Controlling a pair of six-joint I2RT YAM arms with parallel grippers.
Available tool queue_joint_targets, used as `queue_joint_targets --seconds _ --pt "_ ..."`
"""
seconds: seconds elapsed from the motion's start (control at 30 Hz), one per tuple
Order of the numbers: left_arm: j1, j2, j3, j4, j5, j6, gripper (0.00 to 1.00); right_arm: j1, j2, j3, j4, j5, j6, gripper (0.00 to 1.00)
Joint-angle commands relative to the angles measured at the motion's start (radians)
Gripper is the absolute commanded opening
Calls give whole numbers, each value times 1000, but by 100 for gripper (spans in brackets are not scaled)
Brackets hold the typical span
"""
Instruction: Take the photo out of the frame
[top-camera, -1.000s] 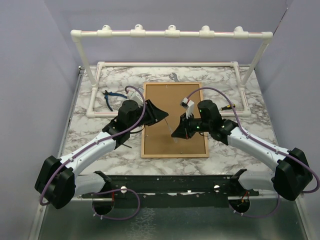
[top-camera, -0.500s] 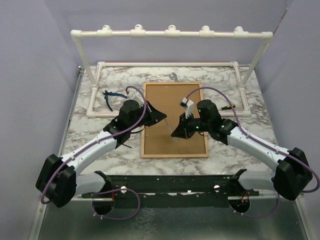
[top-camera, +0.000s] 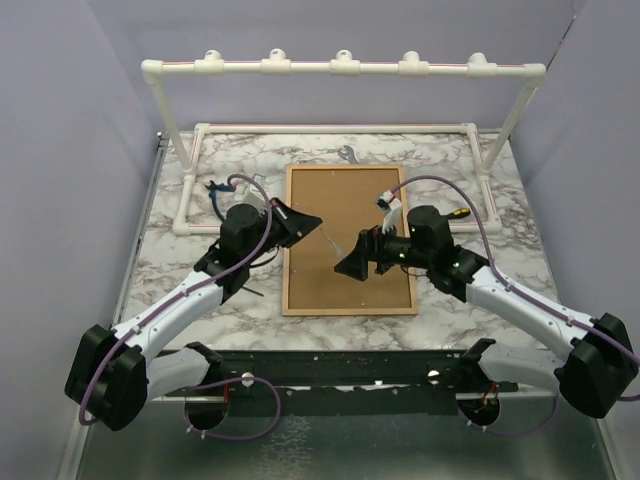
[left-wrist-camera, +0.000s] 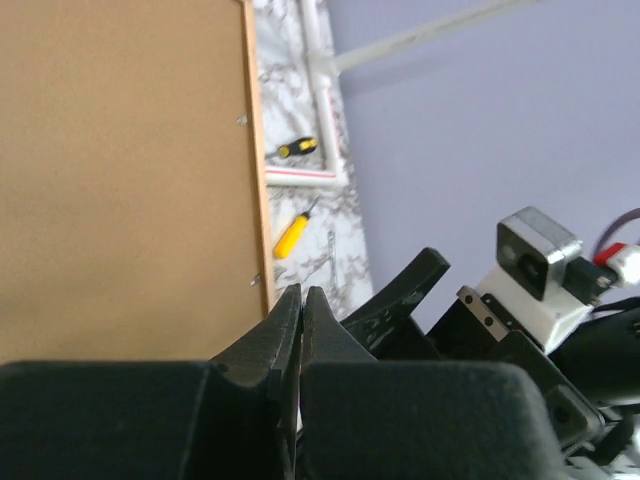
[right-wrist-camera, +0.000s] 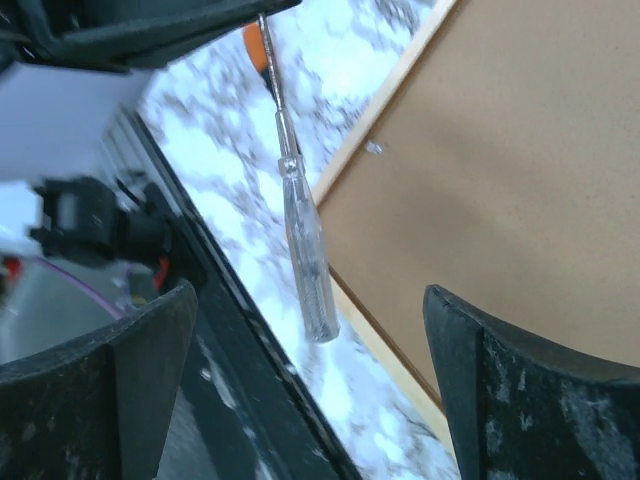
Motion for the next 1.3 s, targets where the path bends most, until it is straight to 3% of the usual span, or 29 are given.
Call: queue_joint_targets --seconds 0.0,0.2,0.37,0.57,0.8,1.27 --pt "31 -73 -84 249 21 -135 0 8 -85 -62 240 89 337 98" --pt "33 -134 -122 428 -33 -226 0 8 -164 -243 687 165 705 97" --pt "33 -167 -154 581 -100 -296 0 8 -133 -211 761 218 806 95" --pt "31 -192 -169 633 -137 -277 0 13 -68 -180 905 244 911 90" --pt "28 -194 -186 650 -163 -274 0 42 14 -100 921 244 939 78" --pt "25 -185 -202 679 -194 -275 0 85 50 -92 898 296 977 42"
